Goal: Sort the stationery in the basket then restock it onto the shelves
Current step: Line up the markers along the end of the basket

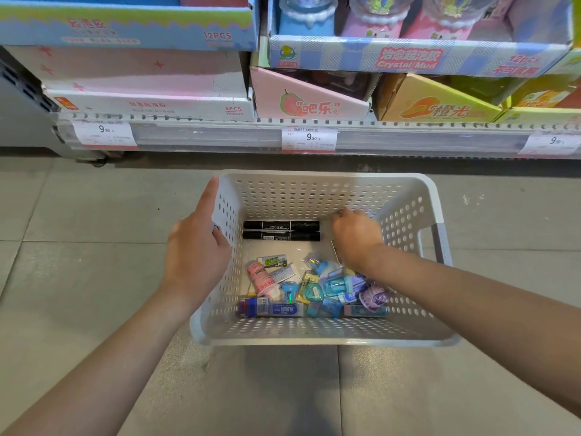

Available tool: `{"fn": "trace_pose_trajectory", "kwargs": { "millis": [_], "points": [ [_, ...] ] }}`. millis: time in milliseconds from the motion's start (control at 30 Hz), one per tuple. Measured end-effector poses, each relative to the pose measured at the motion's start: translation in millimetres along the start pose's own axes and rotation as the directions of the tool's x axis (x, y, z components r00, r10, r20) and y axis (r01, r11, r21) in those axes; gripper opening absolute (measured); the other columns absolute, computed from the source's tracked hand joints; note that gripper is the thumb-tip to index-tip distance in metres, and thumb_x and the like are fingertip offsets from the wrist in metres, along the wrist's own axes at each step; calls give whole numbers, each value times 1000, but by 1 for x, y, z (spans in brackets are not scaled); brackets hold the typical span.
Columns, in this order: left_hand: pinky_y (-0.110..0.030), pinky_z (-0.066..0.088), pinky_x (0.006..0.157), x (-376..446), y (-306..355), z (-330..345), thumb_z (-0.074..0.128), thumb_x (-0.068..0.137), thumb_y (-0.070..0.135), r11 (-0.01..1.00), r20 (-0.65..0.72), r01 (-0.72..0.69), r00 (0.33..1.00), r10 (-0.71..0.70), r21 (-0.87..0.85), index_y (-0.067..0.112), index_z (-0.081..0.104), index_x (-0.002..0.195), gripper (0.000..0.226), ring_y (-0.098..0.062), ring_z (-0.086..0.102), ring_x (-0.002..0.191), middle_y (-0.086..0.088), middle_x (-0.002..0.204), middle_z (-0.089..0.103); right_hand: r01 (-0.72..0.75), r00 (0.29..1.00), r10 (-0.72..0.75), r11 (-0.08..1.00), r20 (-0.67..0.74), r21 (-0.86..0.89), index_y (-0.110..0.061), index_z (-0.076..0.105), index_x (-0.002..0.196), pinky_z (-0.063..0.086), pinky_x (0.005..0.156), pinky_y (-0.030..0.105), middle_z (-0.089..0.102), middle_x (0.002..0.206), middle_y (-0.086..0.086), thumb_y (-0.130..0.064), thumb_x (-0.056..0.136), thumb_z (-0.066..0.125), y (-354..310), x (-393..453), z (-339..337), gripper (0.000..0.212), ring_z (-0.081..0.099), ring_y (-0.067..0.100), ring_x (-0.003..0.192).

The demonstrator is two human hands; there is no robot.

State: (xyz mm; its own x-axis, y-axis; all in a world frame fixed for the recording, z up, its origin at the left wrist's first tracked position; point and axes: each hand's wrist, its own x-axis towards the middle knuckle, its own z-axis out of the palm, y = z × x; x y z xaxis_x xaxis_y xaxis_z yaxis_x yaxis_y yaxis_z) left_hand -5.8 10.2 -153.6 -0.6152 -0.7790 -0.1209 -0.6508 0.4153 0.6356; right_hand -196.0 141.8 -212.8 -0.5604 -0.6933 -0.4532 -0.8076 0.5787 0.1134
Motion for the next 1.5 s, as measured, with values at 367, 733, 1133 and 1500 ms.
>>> {"fn": "trace_pose_trajectory", "kwargs": {
  "millis": [367,733,1133,1500],
  "points": [
    [-28,31,42,0,1,1,43,91,0,999,7,24,1000,-24,22,33,16,152,74,-15,38,50,-10,69,52,-56,986,57,998,154,-12,-14,9,149,53,79,36,31,135,32,-7,92,46,7,-2,19,68,60,36,104],
    [-28,28,43,-3,4,0,40,91,0,998,-24,30,999,-29,50,33,18,152,73,-17,38,51,-5,66,43,5,990,-2,1000,143,-23,-15,25,136,47,69,32,27,136,25,-4,87,55,3,-11,28,59,59,34,99],
    [-30,28,42,-2,3,1,40,91,-1,998,-26,26,999,-24,59,34,17,151,74,-17,37,48,-6,61,44,72,991,-80,994,107,80,-6,26,137,50,74,31,44,133,11,6,84,53,13,-2,22,60,60,31,106],
    [-27,26,43,-2,5,0,41,91,0,997,-32,26,999,-24,70,33,18,151,72,-14,37,49,-5,62,43,179,894,-244,963,375,201,-3,61,120,49,82,27,61,123,11,-1,89,46,7,-8,-1,34,58,24,111]
  ]
}}
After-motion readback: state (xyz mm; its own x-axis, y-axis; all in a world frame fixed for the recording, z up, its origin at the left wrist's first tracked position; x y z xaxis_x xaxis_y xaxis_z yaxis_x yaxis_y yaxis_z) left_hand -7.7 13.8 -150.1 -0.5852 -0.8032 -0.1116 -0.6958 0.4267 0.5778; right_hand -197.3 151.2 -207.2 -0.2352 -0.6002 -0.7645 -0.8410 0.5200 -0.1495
